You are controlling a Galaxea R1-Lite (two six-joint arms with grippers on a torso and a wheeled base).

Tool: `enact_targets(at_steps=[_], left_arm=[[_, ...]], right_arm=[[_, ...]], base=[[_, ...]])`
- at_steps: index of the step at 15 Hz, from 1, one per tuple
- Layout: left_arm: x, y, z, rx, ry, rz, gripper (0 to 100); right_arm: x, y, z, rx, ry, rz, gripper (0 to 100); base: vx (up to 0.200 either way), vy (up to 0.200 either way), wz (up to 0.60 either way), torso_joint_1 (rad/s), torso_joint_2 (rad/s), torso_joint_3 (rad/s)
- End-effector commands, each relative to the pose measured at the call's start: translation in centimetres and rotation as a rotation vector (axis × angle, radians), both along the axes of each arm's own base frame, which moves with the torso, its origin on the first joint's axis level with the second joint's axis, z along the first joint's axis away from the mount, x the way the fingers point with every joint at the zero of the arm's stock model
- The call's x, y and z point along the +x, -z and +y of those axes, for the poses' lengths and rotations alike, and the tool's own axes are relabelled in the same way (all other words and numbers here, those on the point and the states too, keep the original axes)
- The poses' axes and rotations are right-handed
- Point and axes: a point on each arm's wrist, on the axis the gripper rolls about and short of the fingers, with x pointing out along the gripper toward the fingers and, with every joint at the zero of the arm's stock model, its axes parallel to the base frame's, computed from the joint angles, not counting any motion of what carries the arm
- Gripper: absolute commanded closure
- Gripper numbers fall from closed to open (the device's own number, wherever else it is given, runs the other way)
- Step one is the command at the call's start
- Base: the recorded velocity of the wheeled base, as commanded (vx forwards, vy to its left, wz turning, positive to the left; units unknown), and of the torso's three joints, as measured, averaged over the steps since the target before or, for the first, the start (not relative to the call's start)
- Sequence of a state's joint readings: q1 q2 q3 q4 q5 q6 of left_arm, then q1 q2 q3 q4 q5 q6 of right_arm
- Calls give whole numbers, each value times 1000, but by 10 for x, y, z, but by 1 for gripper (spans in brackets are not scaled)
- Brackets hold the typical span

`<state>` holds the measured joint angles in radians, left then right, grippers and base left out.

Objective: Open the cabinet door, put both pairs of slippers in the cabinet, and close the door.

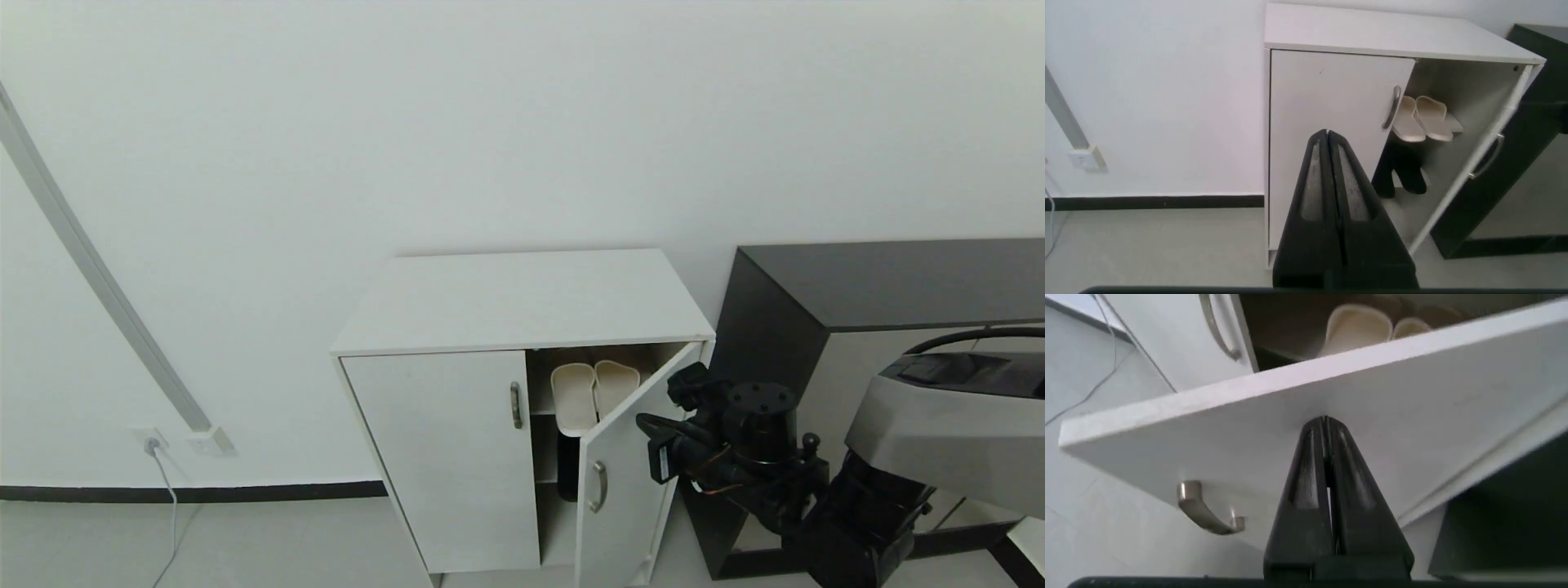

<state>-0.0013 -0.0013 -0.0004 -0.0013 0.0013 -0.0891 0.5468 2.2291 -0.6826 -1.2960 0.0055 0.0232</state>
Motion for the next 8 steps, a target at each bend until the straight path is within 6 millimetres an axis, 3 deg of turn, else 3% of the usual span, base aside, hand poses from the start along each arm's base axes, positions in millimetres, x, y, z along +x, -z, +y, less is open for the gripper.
enact_targets(at_steps=[1, 8], left_arm=[[0, 0, 0, 0, 0, 0, 100], [0, 0, 0, -1, 0, 1, 100]], right_arm=[[15, 8, 1, -7, 18, 11, 100], [51, 7, 9, 1, 46, -2, 100]], base=[[0, 0, 0, 0, 0, 0], [0, 0, 0, 0, 0, 0]])
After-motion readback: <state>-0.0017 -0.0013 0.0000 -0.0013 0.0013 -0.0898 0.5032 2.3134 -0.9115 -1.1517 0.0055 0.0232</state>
